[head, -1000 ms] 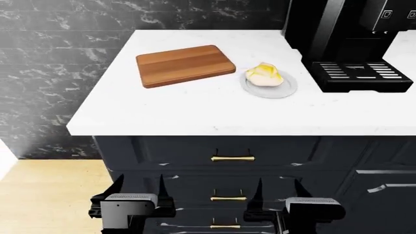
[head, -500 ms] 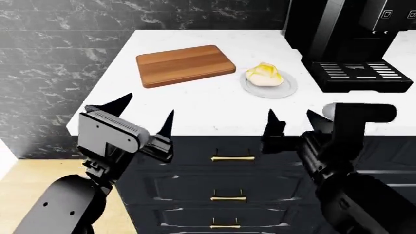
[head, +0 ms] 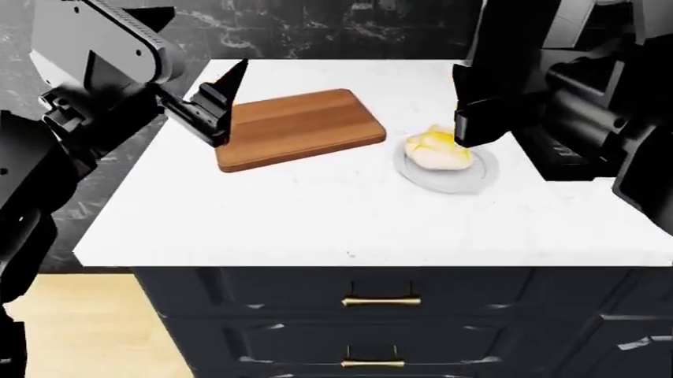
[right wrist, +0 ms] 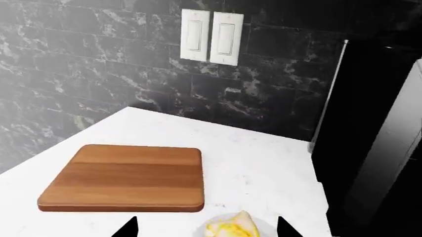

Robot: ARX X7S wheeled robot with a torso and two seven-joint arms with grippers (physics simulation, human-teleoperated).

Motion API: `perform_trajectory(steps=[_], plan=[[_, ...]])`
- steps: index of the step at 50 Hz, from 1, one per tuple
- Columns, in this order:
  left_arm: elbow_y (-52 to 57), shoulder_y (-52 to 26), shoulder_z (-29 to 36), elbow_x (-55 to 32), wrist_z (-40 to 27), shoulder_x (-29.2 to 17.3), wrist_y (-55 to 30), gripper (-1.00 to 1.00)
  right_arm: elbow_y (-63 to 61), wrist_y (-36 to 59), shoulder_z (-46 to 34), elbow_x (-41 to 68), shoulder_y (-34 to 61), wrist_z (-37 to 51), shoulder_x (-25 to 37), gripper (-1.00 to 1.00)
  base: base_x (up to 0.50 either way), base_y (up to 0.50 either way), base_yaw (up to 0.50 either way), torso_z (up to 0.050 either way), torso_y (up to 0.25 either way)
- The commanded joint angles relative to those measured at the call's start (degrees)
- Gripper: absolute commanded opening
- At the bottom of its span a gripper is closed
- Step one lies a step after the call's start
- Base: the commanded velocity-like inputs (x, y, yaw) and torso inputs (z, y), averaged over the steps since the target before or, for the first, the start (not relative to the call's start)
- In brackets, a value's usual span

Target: Pick the chicken breast from the plate and place it on the cutting board. Then pick the condiment bottle from the cabinet and place it next to the cutting board.

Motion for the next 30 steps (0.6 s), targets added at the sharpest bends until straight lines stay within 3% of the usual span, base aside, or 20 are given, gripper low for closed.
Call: perform_trajectory(steps=[1, 15, 30], plan=[[-4.3, -8.2, 1.1, 0.6, 2.4, -1.8, -2.2, 1.00, 4.7, 1.5, -5.0, 0.4, 8.8, -2.1, 1.7, 1.00, 0.50, 0.00, 0.00, 0.000, 0.000], [-6.0, -13.1, 1.9, 0.3, 4.1, -3.0, -4.9, 1.00, 4.9, -1.0, -6.9, 1.4, 7.2, -1.6, 1.8, 1.00, 0.50, 0.00, 0.00, 0.000, 0.000], [-5.4, -12.1, 1.2, -0.7, 4.1, -3.6, -5.4, 1.00, 4.6, -2.8, -8.3, 2.6, 5.8, -0.9, 2.2, 1.00, 0.50, 0.00, 0.00, 0.000, 0.001]])
